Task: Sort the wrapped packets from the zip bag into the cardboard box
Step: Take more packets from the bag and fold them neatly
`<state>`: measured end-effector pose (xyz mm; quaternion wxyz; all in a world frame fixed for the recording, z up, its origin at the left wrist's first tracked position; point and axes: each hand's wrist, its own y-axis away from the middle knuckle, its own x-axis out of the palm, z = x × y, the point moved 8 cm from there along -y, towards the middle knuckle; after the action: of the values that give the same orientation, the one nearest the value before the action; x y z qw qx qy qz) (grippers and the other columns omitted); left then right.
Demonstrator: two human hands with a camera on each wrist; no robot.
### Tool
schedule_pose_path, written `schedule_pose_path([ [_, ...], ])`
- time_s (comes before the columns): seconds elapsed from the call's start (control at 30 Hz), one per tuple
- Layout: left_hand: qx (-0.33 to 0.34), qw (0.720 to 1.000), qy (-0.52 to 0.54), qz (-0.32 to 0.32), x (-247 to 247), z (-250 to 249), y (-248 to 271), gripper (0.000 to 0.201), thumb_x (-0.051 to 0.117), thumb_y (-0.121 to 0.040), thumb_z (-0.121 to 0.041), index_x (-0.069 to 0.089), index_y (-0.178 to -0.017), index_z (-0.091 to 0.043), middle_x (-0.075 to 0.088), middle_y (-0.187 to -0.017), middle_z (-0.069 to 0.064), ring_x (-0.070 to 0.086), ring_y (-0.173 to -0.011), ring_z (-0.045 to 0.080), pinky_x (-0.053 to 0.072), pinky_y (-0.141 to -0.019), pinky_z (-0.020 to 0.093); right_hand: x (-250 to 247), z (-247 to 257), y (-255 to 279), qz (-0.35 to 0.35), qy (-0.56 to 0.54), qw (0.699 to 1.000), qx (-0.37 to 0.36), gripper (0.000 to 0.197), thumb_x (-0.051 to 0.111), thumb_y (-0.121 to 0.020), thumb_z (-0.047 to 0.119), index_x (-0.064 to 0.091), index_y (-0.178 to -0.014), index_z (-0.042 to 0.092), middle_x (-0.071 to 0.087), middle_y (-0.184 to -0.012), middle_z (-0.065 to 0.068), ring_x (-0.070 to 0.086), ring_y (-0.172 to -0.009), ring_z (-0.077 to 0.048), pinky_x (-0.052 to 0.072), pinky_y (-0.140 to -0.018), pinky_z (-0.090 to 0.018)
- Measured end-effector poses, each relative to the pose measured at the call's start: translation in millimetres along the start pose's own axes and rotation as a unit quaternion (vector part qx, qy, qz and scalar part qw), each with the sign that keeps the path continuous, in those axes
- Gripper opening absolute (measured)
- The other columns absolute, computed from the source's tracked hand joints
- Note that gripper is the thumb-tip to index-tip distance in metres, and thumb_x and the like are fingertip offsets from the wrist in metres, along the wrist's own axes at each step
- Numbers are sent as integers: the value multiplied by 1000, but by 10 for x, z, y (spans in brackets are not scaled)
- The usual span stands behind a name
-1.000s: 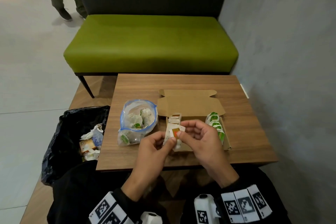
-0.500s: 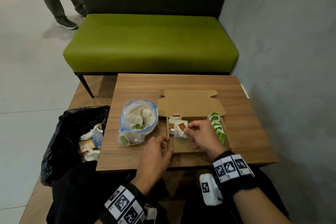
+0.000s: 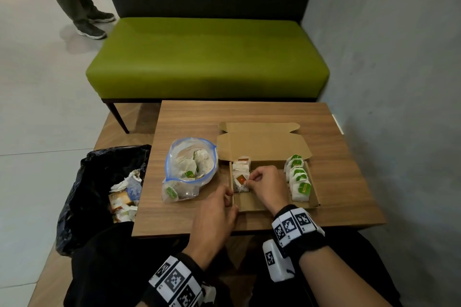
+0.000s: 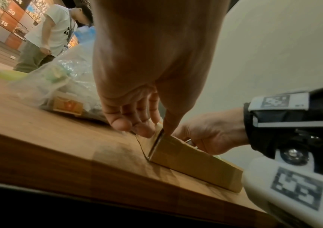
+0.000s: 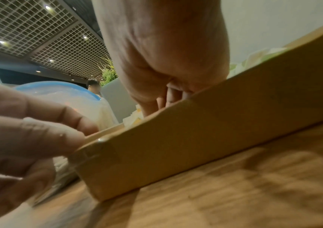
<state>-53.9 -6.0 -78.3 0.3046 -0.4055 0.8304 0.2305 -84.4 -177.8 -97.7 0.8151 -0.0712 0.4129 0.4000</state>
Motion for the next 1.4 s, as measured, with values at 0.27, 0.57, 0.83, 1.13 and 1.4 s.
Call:
schedule_pose_path([
  [0.27,6,1000,-4,6,29,26,-14,27,67,-88,-30,52,-110,-33,60,-87,-12,61,-78,5,56,-74,35,-84,-37,53,15,59,998,0,17,68,-86,36,71,-98,26,72,-94,3,67,-92,-20,56,-80,-35],
  [0.57,10,1000,-8,11,20,9,-27,27,66,-88,-25,53,-111,-30,61,-87,-11,62,-77,4,56,-74,33,103,102,170,114,283,951,-58,55,50,-95,23,36,-148,24,52,-132,-14,56,-116,-32,46,-89,-39],
  [0.83,0,1000,-26,17,3,4,-36,28,66,-89,-26,53,-114,-31,61,-90,-12,60,-78,3,53,-71,25,68,162,218,85,284,952,-70,51,51,-96,24,40,-146,26,53,-125,-12,59,-109,-30,47,-83,-37],
  [1.13,83,995,-54,-28,-419,-405,171,20,60,-92,-37,59,-109,-27,56,-86,-16,53,-77,1,45,-68,20,-285,344,268,-31,200,977,-61,31,49,-96,28,61,-124,21,58,-120,-4,60,-103,-24,51,-79,-37],
  [1.4,40,948,-230,-218,-1554,-271,23,21,64,-88,-41,67,-105,-28,54,-122,2,49,-108,28,37,-81,42,-266,1241,501,-24,-50,967,-248,21,60,-94,36,72,-110,29,44,-124,3,36,-123,-12,36,-92,-27],
])
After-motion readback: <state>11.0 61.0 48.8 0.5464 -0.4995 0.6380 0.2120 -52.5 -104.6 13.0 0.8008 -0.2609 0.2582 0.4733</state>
